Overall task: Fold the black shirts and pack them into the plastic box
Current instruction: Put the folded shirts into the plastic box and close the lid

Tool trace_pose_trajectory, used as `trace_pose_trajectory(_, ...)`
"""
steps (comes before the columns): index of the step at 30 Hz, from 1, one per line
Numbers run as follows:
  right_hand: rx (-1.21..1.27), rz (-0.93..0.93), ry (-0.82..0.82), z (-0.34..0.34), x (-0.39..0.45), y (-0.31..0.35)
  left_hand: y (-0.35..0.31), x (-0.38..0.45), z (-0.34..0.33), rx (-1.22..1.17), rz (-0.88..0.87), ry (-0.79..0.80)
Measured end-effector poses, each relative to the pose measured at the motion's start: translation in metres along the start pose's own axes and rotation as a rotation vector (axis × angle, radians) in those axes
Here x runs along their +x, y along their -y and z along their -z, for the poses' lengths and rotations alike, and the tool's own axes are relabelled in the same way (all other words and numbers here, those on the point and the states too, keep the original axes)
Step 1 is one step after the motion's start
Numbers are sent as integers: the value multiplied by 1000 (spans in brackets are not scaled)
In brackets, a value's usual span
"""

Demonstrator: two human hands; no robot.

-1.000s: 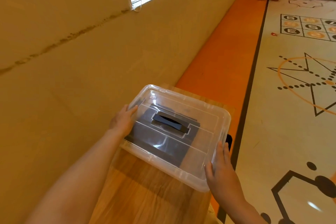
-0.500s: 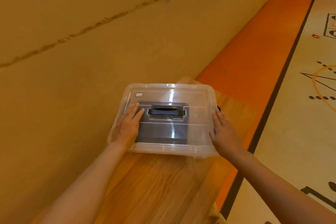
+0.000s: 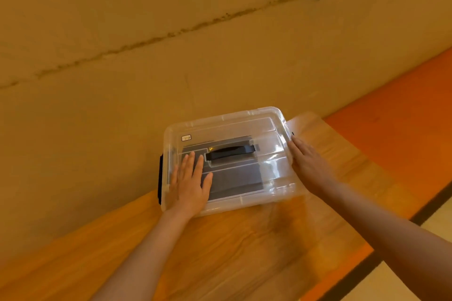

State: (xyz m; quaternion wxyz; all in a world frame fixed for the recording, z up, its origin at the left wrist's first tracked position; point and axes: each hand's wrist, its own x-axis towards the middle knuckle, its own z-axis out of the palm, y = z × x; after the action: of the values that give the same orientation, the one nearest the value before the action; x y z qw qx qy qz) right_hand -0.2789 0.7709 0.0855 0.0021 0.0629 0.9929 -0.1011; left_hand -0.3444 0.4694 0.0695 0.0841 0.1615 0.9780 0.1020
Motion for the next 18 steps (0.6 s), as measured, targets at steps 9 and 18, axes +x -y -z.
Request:
trace_pose_trajectory(9,-12,214,-41,0,27,37,7,-59,-5,-5,216,-63)
trace_pose_trajectory(18,-37,523,133,-40,10,101,14,-133,-18,-80,400,-141)
